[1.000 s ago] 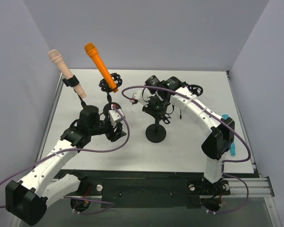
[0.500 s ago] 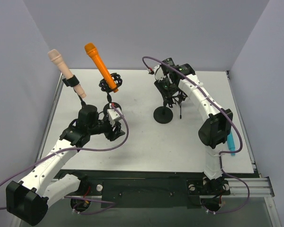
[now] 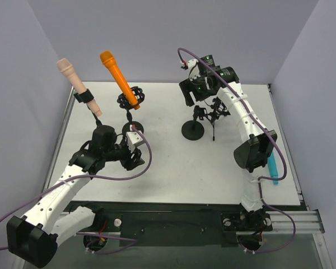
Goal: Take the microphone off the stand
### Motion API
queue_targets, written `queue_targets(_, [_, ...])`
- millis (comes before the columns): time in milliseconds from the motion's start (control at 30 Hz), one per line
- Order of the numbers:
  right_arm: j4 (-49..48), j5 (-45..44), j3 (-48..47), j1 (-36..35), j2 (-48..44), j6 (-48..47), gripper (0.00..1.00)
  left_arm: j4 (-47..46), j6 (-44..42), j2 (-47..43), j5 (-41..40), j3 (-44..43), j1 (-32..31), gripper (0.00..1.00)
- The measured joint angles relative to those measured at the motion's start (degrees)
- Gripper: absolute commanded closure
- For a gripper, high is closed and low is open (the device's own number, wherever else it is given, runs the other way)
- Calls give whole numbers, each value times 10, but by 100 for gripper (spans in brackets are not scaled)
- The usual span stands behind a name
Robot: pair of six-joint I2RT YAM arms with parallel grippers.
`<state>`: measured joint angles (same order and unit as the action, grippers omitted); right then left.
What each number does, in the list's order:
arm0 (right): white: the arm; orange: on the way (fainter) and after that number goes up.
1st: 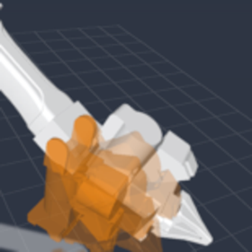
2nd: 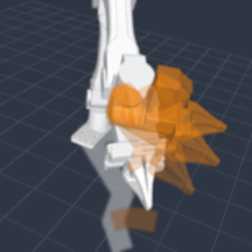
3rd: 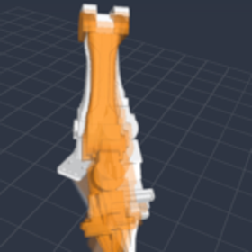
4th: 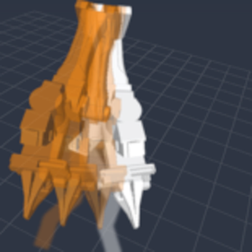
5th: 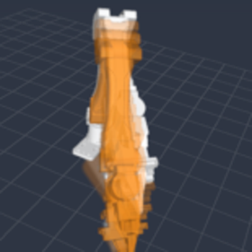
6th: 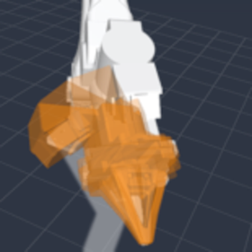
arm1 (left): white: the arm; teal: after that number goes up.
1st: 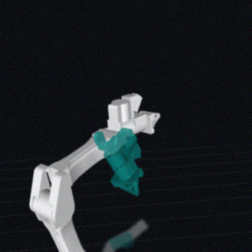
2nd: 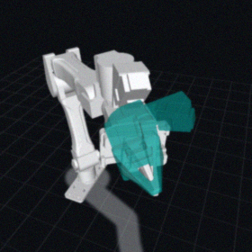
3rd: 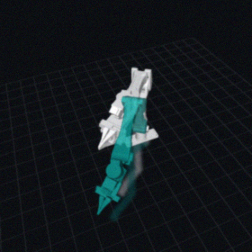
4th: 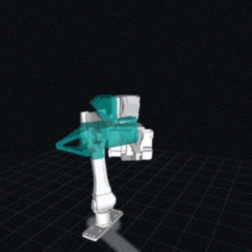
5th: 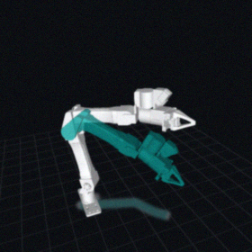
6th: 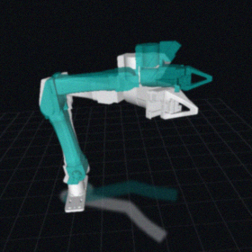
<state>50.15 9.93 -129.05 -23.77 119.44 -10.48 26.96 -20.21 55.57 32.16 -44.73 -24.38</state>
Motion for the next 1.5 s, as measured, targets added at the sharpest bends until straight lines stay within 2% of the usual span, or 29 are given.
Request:
queue_targets(167, [-7,33,-8,-3,-42,-2,24,60,-37,-17,-4,-19,0,38])
queue_targets(233, [-7,54,-2,-6,-74,-9,2,90,-59,-33,-7,-29,0,37])
queue_targets(367, [-17,85,14,-30,-149,-31,1,142,-97,-79,-23,-37,0,36])
queue_targets(533, [-115,113,80,-85,-231,-21,1,177,-119,-128,-57,-37,0,36])
queue_targets(633, [-175,120,71,-123,-220,-7,2,181,-120,-138,-69,-37,1,36])
queue_targets(933, [-338,75,-25,-200,-59,68,4,178,-102,-166,-70,-32,37,36])
queue_targets(1033, [-371,57,-38,-214,-23,82,4,154,-50,-185,-77,-19,60,36])
queue_targets(1200, [-399,37,-39,-229,-5,99,5,46,83,-193,-99,-11,104,36])
queue_targets(1500, [-445,12,-71,-233,18,123,12,-95,270,-86,-141,-78,129,37])
